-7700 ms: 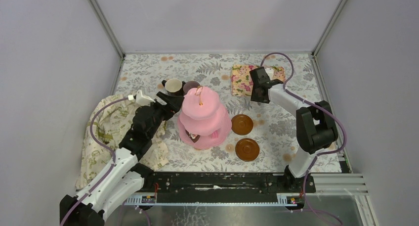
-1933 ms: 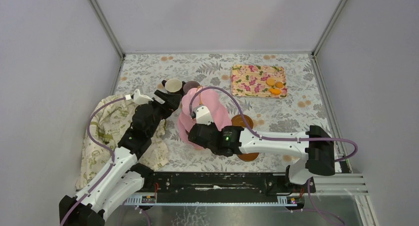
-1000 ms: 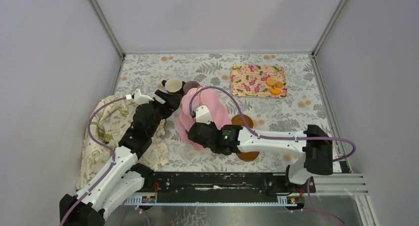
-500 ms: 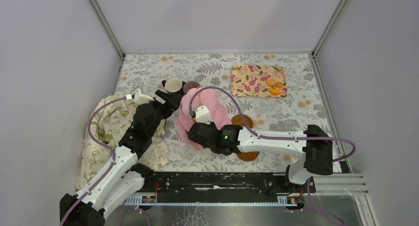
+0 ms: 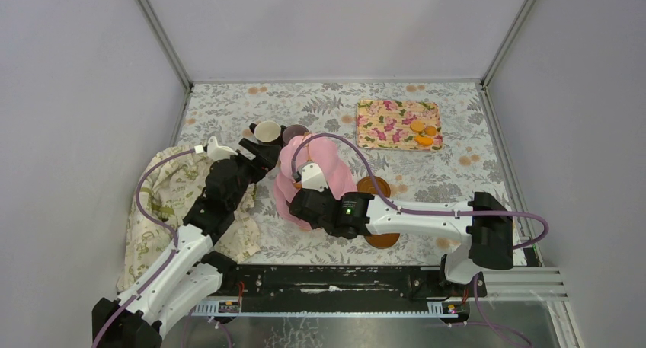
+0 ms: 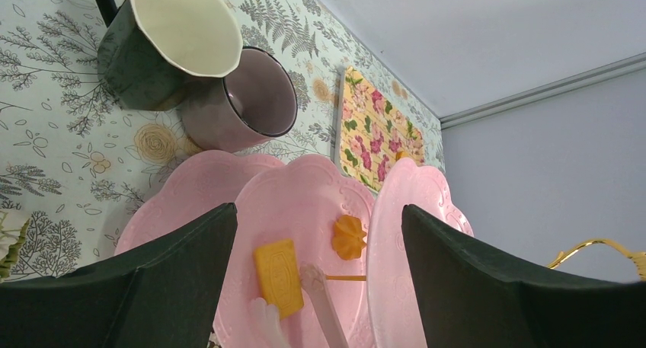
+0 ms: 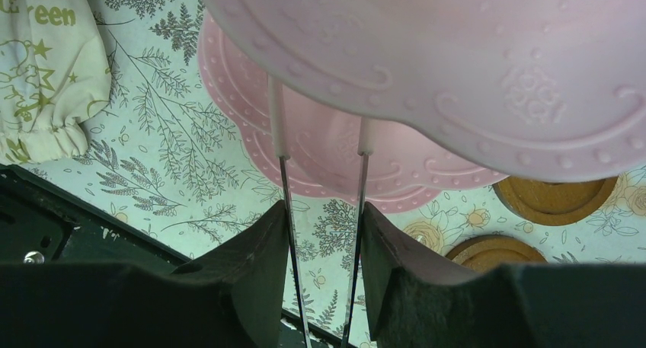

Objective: Serve the afternoon tea
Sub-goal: Place the desert on the desert table, then pick up the desert from the tray.

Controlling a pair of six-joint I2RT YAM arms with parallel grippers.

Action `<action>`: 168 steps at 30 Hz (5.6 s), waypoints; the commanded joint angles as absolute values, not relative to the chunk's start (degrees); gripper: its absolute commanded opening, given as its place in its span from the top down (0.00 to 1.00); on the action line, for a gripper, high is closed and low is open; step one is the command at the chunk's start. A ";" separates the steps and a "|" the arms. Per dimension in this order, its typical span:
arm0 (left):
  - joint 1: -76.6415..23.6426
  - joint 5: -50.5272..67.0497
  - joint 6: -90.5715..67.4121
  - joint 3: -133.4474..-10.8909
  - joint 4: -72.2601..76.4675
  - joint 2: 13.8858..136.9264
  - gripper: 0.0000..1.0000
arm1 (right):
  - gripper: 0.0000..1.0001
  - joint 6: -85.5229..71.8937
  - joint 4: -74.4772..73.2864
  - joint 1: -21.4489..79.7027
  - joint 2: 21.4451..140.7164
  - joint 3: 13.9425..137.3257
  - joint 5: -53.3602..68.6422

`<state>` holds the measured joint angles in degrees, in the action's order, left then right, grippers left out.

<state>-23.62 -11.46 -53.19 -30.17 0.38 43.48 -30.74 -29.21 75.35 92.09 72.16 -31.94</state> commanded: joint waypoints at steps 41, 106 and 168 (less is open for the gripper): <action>-23.30 -14.64 -51.16 -33.04 1.64 45.14 0.13 | 0.62 -40.38 -35.66 80.14 67.41 58.57 -36.01; -22.40 -11.69 -51.42 -31.04 3.03 41.43 0.12 | 0.59 -25.64 -21.66 17.62 90.20 62.96 -17.89; -20.39 -9.21 -52.04 -29.61 5.26 43.81 0.12 | 0.64 -24.76 -21.25 4.54 93.91 70.27 -13.96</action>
<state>-20.82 -9.37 -52.16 -29.95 2.55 43.99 -25.28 -23.18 5.19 93.01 66.87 -15.29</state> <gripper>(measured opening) 0.877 0.372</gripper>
